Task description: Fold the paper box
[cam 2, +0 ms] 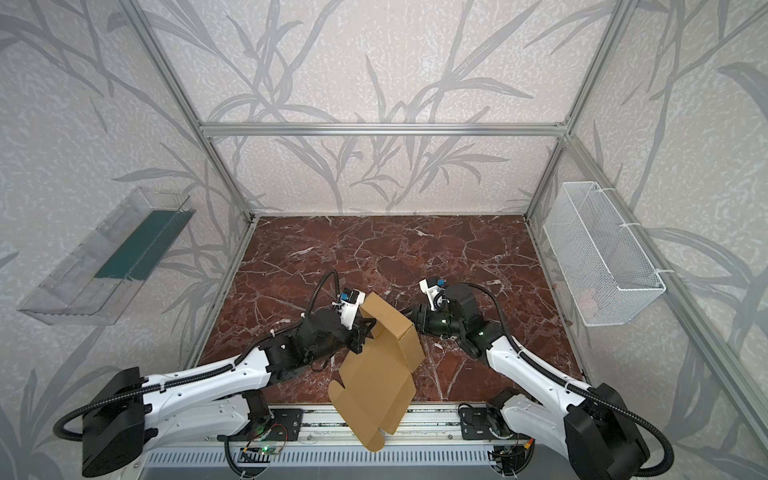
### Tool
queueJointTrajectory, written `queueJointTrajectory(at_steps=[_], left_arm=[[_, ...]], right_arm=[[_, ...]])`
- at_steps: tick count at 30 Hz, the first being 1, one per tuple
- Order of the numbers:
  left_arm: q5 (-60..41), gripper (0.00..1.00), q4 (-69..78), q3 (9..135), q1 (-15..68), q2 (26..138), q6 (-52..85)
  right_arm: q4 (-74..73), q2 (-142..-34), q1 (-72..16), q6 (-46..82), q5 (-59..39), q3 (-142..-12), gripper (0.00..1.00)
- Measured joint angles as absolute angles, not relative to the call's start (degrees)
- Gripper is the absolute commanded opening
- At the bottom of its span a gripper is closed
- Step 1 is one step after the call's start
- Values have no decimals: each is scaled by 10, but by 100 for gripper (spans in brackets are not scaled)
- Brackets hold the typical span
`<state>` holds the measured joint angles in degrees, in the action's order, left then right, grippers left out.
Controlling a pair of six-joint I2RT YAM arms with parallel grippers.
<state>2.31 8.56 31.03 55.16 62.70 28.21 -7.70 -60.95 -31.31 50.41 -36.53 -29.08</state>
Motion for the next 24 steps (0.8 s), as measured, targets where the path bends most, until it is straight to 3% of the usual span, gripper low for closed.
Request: queueJointTrajectory(at_steps=[19,24], left_arm=[[86,0,34,350,578,660,282],[105,0,28,356,579,660,286]], right_arm=[[-113,-585,-333,556,-333,-260,61],[-89,-532,-284,557,-345,-255,61]])
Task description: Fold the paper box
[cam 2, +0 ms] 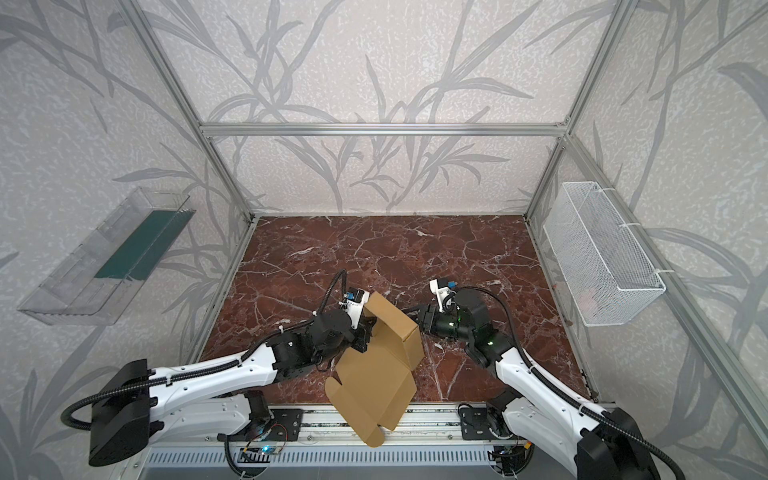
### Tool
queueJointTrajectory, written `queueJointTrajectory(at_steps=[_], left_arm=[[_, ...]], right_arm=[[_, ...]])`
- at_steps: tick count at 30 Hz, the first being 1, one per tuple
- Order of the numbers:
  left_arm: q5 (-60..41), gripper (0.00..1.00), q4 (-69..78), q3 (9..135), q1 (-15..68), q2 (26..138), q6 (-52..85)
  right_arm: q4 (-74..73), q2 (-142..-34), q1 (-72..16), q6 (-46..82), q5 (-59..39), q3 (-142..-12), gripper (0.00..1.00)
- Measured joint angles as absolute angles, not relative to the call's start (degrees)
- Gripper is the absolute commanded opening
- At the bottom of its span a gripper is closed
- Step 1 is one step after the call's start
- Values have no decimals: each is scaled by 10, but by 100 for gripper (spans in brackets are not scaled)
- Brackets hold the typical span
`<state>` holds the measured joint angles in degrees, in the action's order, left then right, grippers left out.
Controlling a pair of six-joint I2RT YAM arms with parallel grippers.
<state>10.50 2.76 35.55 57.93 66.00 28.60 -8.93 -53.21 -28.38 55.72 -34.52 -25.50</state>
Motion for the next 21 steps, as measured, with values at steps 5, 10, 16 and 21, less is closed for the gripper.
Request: queueJointTrajectory(at_steps=[5,10,16,21], left_arm=[[126,0,6,356,573,660,299],[140,0,-50,366,560,660,323],[150,0,-124,393,541,668,367],[146,0,-194,426,524,696,397]], right_arm=[[-26,-466,-186,556,-349,-254,61],[59,-413,-125,541,-344,-263,61],[135,-391,-121,512,-333,-296,61],[190,-389,-121,479,-324,-324,61]])
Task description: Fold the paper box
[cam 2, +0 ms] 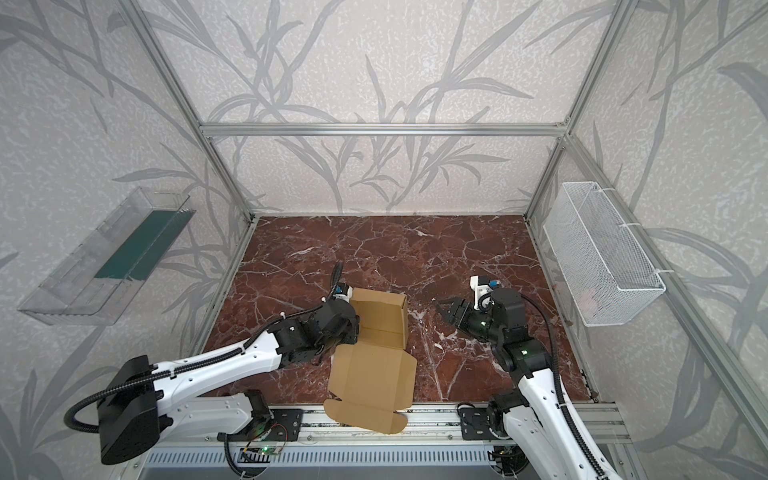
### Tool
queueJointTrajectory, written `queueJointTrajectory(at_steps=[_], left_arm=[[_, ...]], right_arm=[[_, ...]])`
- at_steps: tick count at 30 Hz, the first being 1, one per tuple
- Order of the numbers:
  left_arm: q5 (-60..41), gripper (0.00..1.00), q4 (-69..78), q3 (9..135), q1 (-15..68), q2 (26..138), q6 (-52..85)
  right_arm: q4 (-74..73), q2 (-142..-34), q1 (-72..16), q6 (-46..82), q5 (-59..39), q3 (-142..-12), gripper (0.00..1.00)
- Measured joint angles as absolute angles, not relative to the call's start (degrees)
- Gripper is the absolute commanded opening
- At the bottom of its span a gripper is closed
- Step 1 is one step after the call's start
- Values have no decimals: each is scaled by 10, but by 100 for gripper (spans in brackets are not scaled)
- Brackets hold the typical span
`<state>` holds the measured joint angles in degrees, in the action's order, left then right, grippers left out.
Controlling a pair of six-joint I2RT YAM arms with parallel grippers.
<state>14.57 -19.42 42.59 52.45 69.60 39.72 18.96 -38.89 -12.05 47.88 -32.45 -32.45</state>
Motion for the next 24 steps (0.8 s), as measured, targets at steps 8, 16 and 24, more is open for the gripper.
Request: queueJointTrajectory(at_steps=[8,16,24], left_arm=[[78,0,-304,544,463,796,403],[17,0,-429,667,419,943,377],[-2,10,-495,725,414,998,348]], right_arm=[[255,-389,-121,430,-312,-351,61],[286,-388,-121,406,-309,-356,61],[288,-388,-121,402,-318,-356,61]])
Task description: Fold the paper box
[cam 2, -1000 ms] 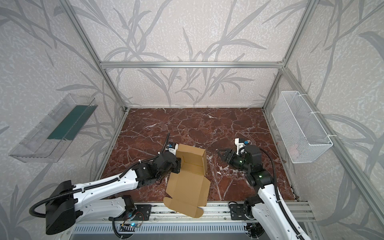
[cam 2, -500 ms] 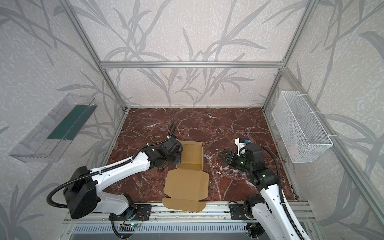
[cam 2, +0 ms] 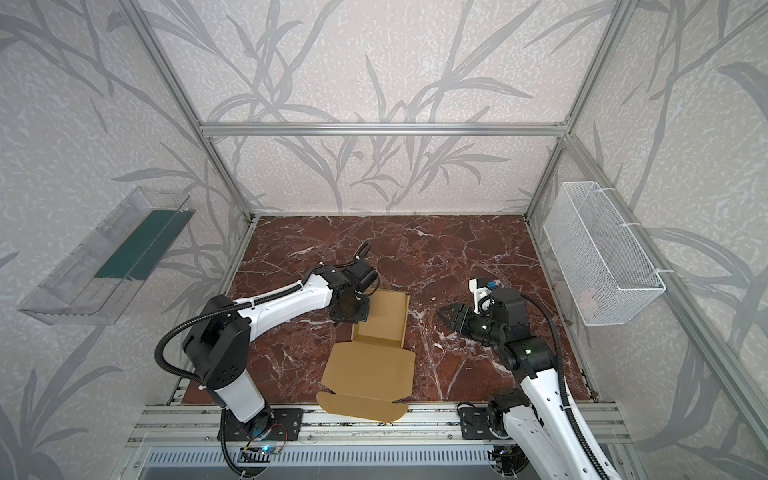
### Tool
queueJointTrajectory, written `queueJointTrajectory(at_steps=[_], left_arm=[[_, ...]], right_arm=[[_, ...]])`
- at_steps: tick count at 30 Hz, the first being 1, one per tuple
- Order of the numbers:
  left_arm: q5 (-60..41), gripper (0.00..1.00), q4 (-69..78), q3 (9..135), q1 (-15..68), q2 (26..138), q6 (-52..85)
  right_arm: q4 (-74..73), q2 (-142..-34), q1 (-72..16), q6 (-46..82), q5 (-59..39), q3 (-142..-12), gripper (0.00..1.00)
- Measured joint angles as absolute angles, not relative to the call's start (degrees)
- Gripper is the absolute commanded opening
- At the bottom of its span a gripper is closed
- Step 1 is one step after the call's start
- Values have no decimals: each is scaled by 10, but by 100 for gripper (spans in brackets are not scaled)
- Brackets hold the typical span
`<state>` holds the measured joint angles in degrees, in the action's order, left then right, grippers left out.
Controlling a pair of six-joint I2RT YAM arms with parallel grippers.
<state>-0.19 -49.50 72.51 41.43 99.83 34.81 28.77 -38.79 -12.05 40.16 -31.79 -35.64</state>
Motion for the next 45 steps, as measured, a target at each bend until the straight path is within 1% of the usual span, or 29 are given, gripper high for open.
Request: queueJointTrajectory(at_steps=[2,5,8,18,26,29,31,34,37,41,43,45], left_arm=[[-3,16,-509,734,412,1007,342],[-3,17,-528,745,411,1017,334],[-1,20,-549,760,411,1019,328],[12,24,-604,835,408,1019,310],[3,25,-617,827,408,1019,295],[0,26,-613,799,408,1015,293],[-1,30,-608,776,408,998,293],[2,43,-607,748,408,951,295],[8,51,-608,741,408,899,296],[19,54,-608,741,408,851,298],[28,55,-608,740,408,832,297],[42,59,-607,733,406,812,295]], right_arm=[[288,-388,-121,400,-321,-356,61],[288,-389,-121,397,-325,-356,61],[288,-390,-122,394,-328,-356,62],[287,-399,-141,390,-335,-356,62],[288,-402,-191,375,-327,-356,62],[292,-408,-217,362,-312,-359,62],[305,-415,-244,350,-293,-372,62],[319,-426,-290,329,-258,-403,62],[320,-441,-329,311,-228,-429,62],[330,-473,-395,279,-172,-463,62],[342,-497,-442,257,-133,-488,61],[353,-522,-486,234,-91,-518,61]])
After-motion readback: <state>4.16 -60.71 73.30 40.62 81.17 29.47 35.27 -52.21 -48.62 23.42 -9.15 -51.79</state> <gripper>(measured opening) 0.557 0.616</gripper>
